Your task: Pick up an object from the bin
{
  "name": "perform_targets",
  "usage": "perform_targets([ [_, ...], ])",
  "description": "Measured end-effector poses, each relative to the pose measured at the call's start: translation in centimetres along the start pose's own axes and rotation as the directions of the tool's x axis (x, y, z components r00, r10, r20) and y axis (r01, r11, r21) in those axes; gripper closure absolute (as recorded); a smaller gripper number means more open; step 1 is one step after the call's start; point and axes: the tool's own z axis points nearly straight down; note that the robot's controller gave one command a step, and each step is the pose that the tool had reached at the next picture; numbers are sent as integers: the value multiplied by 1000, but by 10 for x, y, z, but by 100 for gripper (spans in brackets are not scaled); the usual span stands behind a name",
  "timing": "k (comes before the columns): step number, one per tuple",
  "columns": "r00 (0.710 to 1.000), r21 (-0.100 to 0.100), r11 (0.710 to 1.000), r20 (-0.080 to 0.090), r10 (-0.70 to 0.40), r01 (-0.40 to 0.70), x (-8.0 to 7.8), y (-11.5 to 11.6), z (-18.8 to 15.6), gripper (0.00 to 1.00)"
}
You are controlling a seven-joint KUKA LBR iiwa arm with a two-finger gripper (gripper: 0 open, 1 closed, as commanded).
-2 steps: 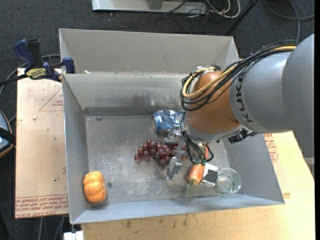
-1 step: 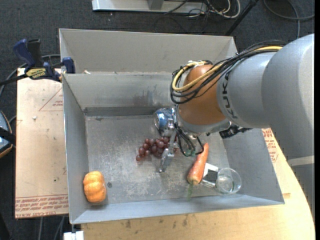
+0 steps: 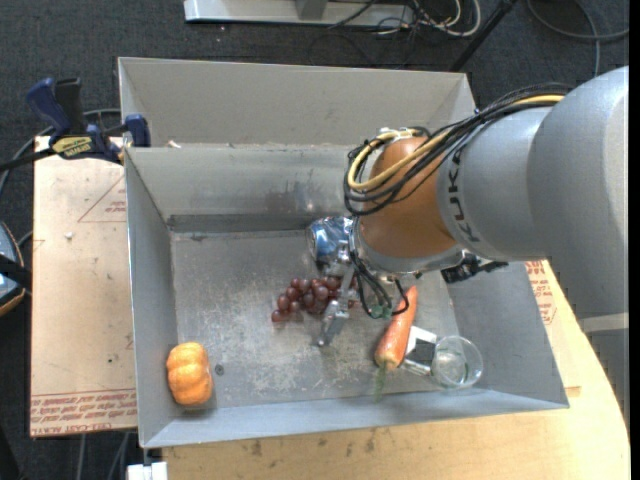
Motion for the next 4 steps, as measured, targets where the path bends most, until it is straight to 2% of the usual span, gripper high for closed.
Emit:
perform_targets([
  [1,1000,4,1000,-14,-12,12,-8,3,-1,0],
  [2,1000,1,1000,-3,-4,4,-8,3,-4,100],
  [4,1000,3,1000,-10,-2,2,-6,3,-7,100],
])
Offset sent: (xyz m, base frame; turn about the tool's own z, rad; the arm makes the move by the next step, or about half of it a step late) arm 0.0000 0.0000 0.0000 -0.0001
